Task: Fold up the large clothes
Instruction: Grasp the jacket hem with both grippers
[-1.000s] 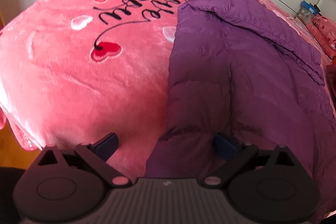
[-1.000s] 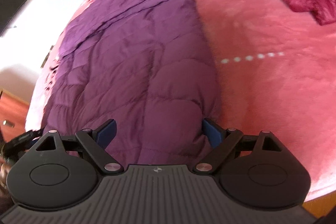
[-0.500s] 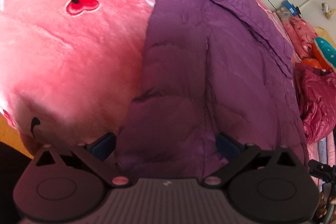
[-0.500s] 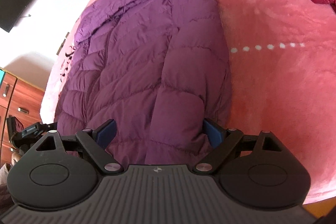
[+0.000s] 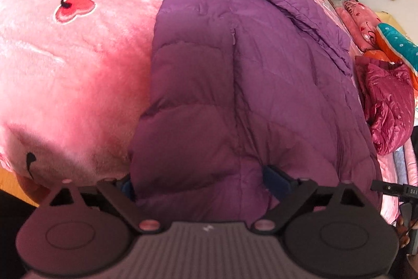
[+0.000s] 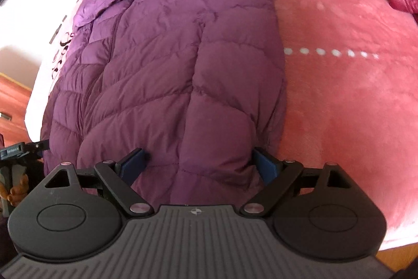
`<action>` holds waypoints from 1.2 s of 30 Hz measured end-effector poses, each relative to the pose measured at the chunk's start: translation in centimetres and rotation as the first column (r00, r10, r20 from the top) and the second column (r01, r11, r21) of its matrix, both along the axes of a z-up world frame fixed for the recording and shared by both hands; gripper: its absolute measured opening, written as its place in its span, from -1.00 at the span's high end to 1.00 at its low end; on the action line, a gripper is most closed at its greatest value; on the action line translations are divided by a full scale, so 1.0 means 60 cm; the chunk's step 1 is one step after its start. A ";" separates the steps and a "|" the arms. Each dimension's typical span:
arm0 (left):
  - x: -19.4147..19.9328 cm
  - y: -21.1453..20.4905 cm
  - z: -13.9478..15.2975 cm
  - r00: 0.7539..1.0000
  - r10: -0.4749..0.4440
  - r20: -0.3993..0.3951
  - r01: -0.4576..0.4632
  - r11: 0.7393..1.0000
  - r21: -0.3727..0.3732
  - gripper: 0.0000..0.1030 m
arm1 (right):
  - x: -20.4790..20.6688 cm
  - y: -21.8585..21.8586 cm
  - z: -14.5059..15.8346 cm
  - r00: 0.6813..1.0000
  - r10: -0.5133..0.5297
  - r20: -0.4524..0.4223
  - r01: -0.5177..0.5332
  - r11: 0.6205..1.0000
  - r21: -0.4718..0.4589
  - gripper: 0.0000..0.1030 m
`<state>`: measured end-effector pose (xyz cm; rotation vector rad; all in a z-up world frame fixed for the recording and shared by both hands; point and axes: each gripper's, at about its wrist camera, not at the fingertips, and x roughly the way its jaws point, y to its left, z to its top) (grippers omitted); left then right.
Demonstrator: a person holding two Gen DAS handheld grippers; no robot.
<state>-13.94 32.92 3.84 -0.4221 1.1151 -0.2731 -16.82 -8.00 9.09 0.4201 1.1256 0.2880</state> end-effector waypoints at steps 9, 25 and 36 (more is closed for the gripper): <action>-0.006 -0.005 0.017 0.996 -0.061 0.067 0.063 0.997 -0.038 0.08 | -0.021 -0.010 0.027 0.991 -0.013 0.135 0.006 0.999 0.046 -0.03; 0.010 0.003 0.055 0.986 0.007 0.165 0.029 0.976 -0.217 0.50 | -0.037 -0.041 0.038 0.930 -0.273 0.246 0.148 0.891 0.430 0.30; 0.071 0.012 0.114 0.967 0.087 0.239 0.005 0.933 -0.360 0.52 | 0.002 -0.055 0.092 0.863 -0.373 0.340 0.130 0.815 0.564 0.35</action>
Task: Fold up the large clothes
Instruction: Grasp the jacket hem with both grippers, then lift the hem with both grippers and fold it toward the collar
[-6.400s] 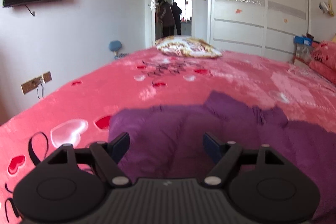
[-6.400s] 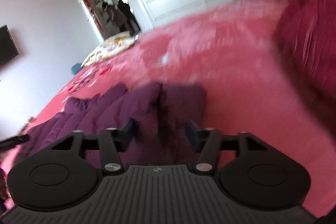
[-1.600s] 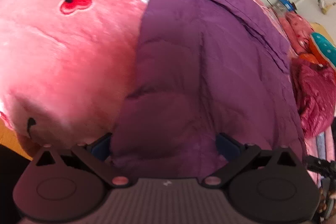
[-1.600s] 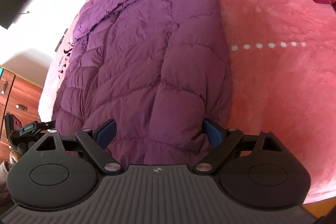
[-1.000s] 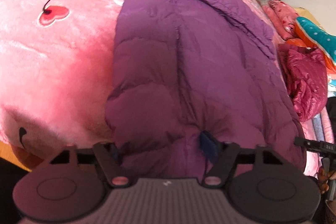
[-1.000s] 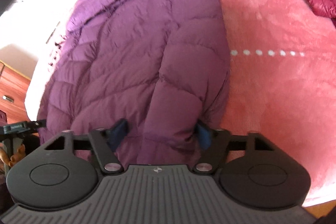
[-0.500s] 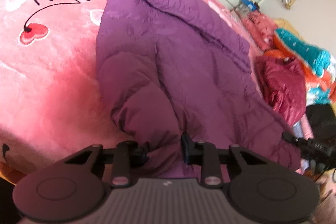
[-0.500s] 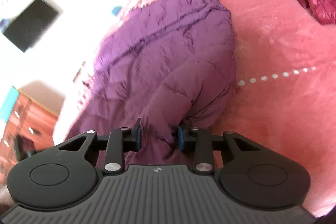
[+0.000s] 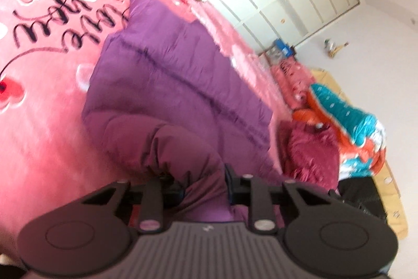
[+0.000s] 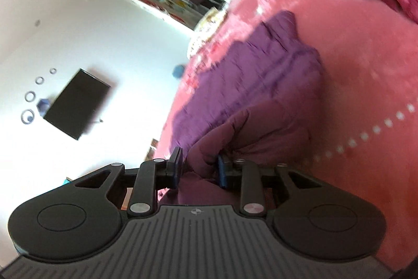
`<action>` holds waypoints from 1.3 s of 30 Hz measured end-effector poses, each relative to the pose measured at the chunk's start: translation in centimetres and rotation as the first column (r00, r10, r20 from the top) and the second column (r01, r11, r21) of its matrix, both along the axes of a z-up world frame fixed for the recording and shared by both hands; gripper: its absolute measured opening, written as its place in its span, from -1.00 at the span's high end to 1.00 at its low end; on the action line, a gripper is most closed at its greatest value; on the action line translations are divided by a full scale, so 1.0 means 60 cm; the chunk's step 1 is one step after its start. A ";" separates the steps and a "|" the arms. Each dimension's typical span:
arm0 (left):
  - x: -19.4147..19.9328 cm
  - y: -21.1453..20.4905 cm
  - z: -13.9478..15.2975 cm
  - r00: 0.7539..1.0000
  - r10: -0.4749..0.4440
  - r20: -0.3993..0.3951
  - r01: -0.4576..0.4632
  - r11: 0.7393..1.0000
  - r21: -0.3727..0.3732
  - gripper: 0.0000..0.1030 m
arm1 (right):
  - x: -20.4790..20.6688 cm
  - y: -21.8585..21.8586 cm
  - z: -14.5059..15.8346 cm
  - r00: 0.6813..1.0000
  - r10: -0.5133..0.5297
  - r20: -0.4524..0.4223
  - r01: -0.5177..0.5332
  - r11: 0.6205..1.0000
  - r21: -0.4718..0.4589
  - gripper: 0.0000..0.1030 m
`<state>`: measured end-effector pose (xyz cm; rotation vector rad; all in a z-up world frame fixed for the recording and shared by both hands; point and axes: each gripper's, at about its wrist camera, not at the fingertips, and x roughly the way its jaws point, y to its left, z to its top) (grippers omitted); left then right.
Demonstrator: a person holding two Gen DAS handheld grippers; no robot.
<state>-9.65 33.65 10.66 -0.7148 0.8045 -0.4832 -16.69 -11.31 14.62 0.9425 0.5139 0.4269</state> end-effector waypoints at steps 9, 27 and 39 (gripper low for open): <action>0.096 0.030 0.044 0.993 0.106 0.044 -0.100 0.987 -0.127 0.52 | 0.082 -0.019 0.039 0.991 -0.049 0.127 0.042 0.998 0.050 0.35; 0.373 0.045 0.056 0.962 0.273 0.017 -0.269 0.955 -0.126 0.52 | 0.319 -0.053 0.041 0.951 -0.243 0.190 0.233 0.970 0.071 0.36; 0.527 0.020 -0.010 0.950 0.311 -0.007 -0.311 0.950 -0.022 0.46 | 0.404 -0.070 0.004 0.932 -0.347 0.103 0.357 0.927 -0.111 0.25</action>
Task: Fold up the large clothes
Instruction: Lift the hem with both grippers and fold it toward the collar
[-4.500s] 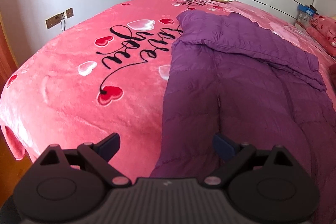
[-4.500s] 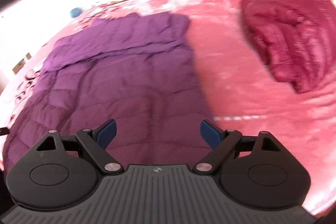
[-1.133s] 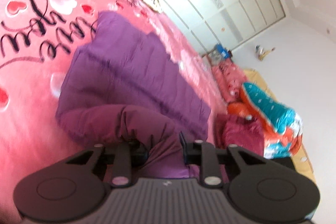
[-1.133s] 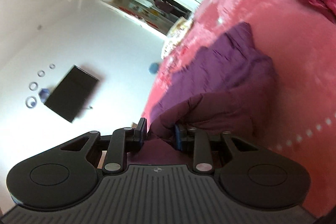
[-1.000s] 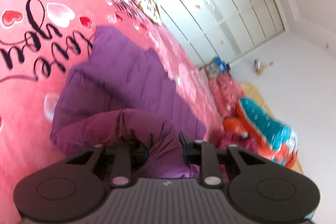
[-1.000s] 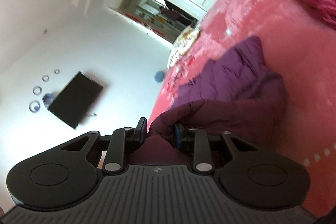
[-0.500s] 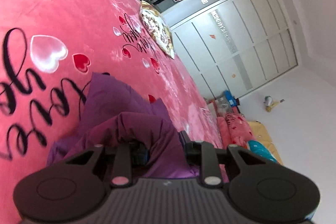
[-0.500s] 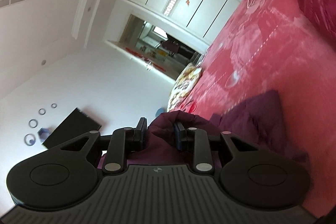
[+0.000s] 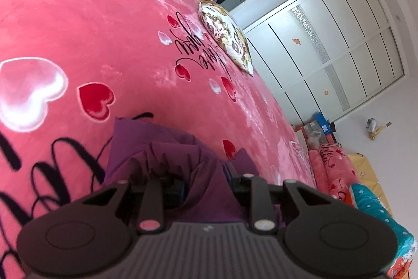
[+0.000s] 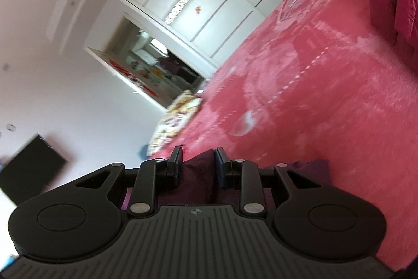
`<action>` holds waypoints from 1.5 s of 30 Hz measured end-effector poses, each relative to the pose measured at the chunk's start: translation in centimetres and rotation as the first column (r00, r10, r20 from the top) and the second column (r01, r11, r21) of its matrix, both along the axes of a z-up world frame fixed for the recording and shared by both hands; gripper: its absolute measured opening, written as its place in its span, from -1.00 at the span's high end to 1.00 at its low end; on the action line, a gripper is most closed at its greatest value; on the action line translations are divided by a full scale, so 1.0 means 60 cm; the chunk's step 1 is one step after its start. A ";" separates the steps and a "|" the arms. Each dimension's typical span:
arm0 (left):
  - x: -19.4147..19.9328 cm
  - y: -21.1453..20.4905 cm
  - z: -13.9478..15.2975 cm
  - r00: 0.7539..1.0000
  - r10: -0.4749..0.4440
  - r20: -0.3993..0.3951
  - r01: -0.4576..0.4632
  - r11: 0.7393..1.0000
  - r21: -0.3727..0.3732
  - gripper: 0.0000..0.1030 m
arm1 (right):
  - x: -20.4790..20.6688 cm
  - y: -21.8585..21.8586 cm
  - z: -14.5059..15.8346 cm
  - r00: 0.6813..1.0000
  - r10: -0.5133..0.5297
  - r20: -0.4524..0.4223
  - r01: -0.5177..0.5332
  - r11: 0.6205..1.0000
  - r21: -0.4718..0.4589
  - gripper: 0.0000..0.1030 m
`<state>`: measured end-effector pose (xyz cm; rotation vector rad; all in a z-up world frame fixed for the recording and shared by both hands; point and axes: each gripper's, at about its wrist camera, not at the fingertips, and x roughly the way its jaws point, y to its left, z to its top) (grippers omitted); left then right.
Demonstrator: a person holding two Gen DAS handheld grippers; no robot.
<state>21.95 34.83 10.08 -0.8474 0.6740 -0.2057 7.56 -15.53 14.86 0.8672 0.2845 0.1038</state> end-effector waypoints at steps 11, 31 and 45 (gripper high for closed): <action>-0.008 0.042 0.023 0.999 -0.031 0.040 0.033 0.997 -0.071 -0.02 | -0.060 -0.029 -0.015 0.994 -0.090 -0.058 0.090 0.996 -0.010 -1.00; -0.204 0.107 0.030 0.990 0.052 0.128 -0.083 0.964 0.254 -0.78 | -0.311 0.019 -0.132 0.971 0.123 -0.203 -0.113 0.992 0.063 -1.00; -0.245 0.031 -0.091 0.998 -0.048 0.027 0.044 0.992 0.115 -0.88 | -0.284 0.052 -0.164 0.995 0.072 -0.062 -0.045 0.933 0.357 -1.00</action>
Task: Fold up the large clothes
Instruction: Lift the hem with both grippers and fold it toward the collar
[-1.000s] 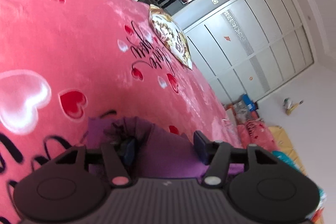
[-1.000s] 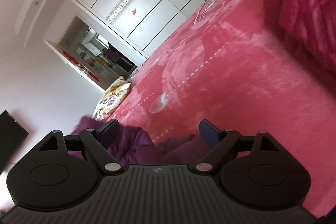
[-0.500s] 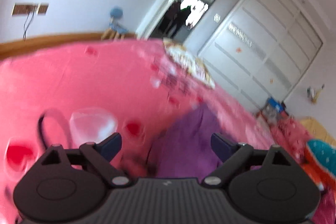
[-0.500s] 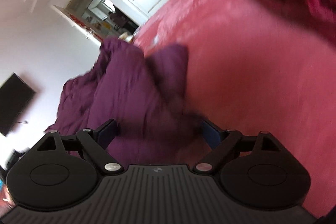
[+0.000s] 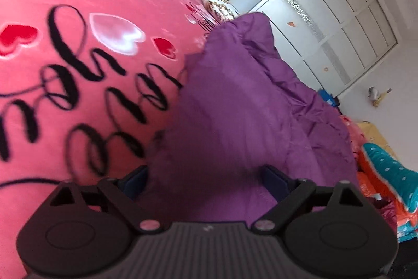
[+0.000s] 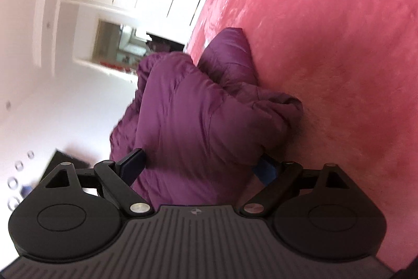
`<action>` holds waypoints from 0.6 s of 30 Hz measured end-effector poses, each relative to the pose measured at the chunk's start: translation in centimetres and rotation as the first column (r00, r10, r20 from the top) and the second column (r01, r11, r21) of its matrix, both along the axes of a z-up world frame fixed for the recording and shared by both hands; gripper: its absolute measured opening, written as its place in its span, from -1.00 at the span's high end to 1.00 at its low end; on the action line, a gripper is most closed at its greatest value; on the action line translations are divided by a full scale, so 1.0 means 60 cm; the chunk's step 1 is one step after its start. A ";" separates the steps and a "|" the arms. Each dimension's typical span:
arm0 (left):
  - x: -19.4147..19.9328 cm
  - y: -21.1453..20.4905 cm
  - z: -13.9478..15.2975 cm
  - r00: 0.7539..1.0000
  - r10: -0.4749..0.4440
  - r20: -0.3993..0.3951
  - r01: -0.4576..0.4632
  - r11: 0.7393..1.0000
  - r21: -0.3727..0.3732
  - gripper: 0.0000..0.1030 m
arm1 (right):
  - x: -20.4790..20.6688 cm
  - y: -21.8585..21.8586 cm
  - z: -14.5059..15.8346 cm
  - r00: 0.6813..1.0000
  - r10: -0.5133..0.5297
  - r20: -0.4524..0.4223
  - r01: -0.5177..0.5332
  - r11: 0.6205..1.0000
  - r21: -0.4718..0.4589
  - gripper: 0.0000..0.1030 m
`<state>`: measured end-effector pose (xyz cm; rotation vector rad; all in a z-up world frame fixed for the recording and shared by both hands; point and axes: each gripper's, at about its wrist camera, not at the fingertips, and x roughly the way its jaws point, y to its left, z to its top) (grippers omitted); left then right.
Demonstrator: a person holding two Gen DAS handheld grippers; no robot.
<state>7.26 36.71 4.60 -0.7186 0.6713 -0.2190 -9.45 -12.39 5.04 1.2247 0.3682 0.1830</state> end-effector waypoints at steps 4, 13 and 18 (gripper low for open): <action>0.009 -0.027 -0.018 1.000 0.018 0.022 -0.018 1.000 -0.005 -0.97 | 0.011 0.009 0.001 1.000 -0.013 0.007 0.013 0.999 -0.037 -1.00; 0.020 -0.052 -0.017 0.999 0.046 0.005 -0.045 0.999 -0.007 -0.29 | 0.016 0.029 0.007 0.998 -0.033 -0.058 0.025 0.989 -0.147 -0.30; 0.008 -0.068 0.013 0.998 0.053 -0.031 -0.052 0.998 0.041 0.25 | -0.001 0.041 0.035 0.995 -0.056 -0.083 0.040 0.982 -0.187 0.08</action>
